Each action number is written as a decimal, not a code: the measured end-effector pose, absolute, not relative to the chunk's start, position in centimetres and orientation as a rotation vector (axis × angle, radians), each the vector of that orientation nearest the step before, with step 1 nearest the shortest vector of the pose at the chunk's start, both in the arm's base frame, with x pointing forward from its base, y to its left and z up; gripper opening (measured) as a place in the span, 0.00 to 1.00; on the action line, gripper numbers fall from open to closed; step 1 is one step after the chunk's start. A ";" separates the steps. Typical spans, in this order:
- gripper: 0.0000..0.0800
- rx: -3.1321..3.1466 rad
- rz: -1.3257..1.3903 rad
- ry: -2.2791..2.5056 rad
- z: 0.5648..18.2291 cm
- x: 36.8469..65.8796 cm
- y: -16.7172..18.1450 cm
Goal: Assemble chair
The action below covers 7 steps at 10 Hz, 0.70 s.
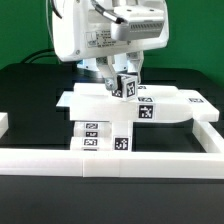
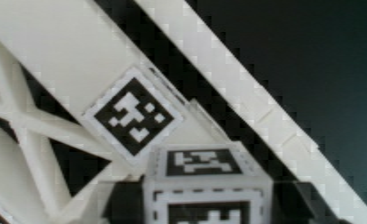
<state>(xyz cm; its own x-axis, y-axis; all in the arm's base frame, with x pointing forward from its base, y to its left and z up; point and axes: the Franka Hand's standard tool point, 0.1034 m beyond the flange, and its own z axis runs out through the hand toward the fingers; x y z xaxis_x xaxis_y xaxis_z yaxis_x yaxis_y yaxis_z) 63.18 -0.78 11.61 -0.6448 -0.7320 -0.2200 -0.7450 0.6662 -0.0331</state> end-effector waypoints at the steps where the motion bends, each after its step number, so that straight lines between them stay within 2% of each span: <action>1: 0.37 -1.226 0.086 2.655 11.6 63.2 -0.8; 2: 0.59 -1.233 0.085 2.652 11.6 63.2 -0.8; 3: 0.59 -1.328 0.069 2.602 11.6 63.2 -0.9; 4: 0.76 -1.448 0.050 2.534 11.6 63.3 -1.0; 7: 0.81 -1.697 0.016 2.373 11.6 63.2 -1.0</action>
Offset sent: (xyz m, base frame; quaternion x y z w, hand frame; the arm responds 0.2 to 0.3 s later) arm 0.0059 -0.0030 0.0043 0.0268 -0.0273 -0.1616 0.9861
